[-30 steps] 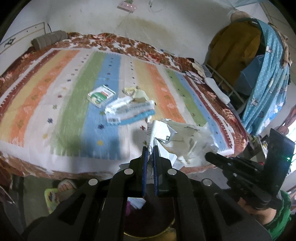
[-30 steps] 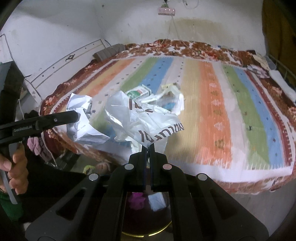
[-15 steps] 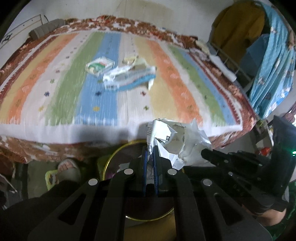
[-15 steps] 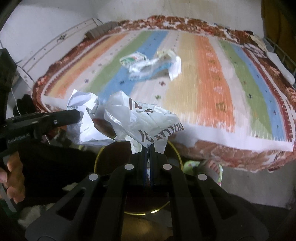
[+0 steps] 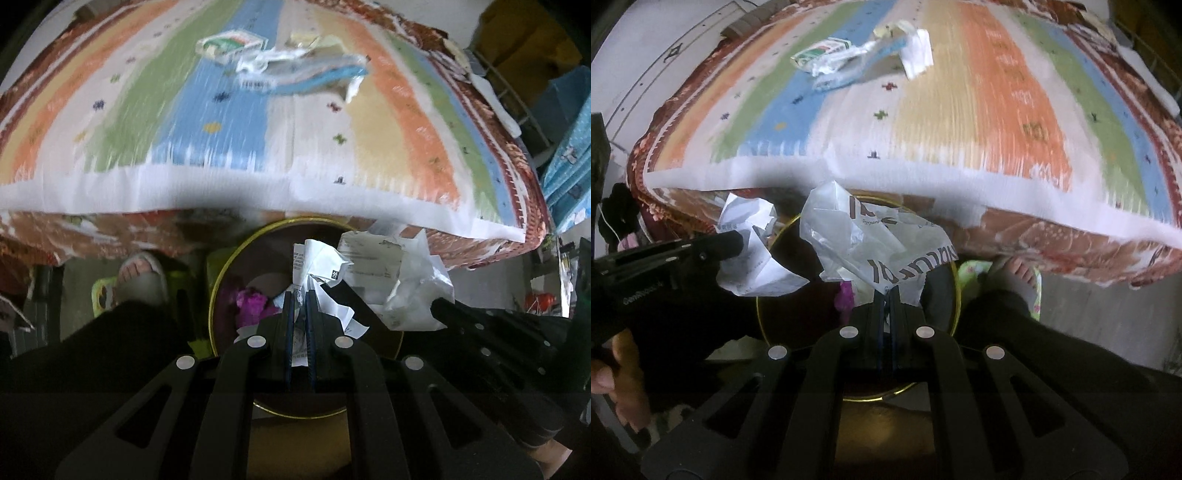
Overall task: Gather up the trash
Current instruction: 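Lift both held items over the bin and open both tools to release, then move both tools back toward the remaining box and wrapper on the blanket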
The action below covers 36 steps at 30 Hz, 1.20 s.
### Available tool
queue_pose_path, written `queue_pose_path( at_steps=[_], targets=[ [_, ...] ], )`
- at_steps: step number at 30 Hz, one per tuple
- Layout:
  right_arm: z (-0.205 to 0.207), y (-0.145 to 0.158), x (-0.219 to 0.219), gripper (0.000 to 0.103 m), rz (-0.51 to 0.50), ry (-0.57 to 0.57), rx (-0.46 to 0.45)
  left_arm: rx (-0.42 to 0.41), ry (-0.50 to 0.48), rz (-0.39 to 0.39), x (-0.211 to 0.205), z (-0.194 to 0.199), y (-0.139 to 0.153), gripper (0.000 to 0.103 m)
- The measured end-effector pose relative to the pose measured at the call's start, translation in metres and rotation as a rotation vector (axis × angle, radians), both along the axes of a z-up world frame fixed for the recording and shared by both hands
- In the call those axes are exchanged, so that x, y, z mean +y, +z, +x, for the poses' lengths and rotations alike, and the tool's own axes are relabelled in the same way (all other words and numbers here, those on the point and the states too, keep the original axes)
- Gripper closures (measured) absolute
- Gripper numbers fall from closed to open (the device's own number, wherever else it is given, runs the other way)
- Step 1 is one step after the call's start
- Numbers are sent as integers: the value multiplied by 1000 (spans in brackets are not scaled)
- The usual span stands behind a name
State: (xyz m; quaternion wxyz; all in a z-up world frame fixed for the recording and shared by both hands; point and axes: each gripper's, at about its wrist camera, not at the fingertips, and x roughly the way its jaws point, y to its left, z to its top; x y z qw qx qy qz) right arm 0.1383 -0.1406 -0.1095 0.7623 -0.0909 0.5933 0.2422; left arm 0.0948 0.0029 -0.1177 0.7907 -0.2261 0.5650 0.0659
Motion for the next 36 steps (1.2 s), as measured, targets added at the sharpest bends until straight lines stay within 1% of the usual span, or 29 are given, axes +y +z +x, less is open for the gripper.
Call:
queue_pose_path(
  at_steps=[2, 3, 4, 5, 6, 8, 10, 13, 15, 18, 21, 23, 27, 30, 32, 33, 35, 36],
  targets=[
    [0, -2, -1, 101, -9, -8, 5, 4, 1, -15, 0, 0, -2, 97],
    [0, -3, -1, 100, -18, -12, 8, -2, 0, -35, 0, 0, -2, 91],
    [1, -6, -1, 98, -37, -19, 14, -13, 0, -48, 0, 0, -1, 84],
    [3, -7, -2, 91, -42, -28, 21, -37, 2, -47, 0, 0, 3, 66],
    [5, -6, -6, 87, -28, -50, 25, -50, 5, -35, 0, -1, 6, 59],
    [9, -2, -11, 75, 7, -75, 28, -74, 8, -18, 0, -2, 12, 59],
    [11, -1, -11, 69, 21, -80, 31, -76, 15, -18, 2, -1, 14, 58],
    [11, 3, -7, 68, 38, -64, 22, -91, 28, -7, 5, 0, 19, 55],
    [12, 5, -6, 64, 51, -59, 17, -106, 37, -4, 8, 1, 24, 49],
    [14, 11, -6, 63, 76, -60, 1, -133, 59, -11, 16, 1, 31, 44],
    [18, 17, -6, 58, 108, -59, -10, -147, 82, -1, 23, 0, 36, 39],
    [23, 25, -5, 52, 119, -58, -38, -162, 95, 17, 29, 2, 42, 34],
    [33, 40, -1, 48, 131, -56, -82, -180, 97, 62, 33, 9, 52, 26],
    [45, 51, 2, 44, 160, -43, -82, -193, 75, 101, 37, 19, 63, 22],
    [55, 61, 6, 40, 175, -24, -91, -204, 42, 129, 40, 24, 72, 20],
    [59, 66, 8, 40, 175, -14, -107, -214, 35, 140, 43, 26, 77, 18],
    [69, 76, 11, 39, 162, -7, -152, -243, 21, 185, 52, 33, 90, 13],
    [74, 80, 13, 38, 152, 0, -170, -247, 21, 208, 56, 36, 94, 12]
  ],
)
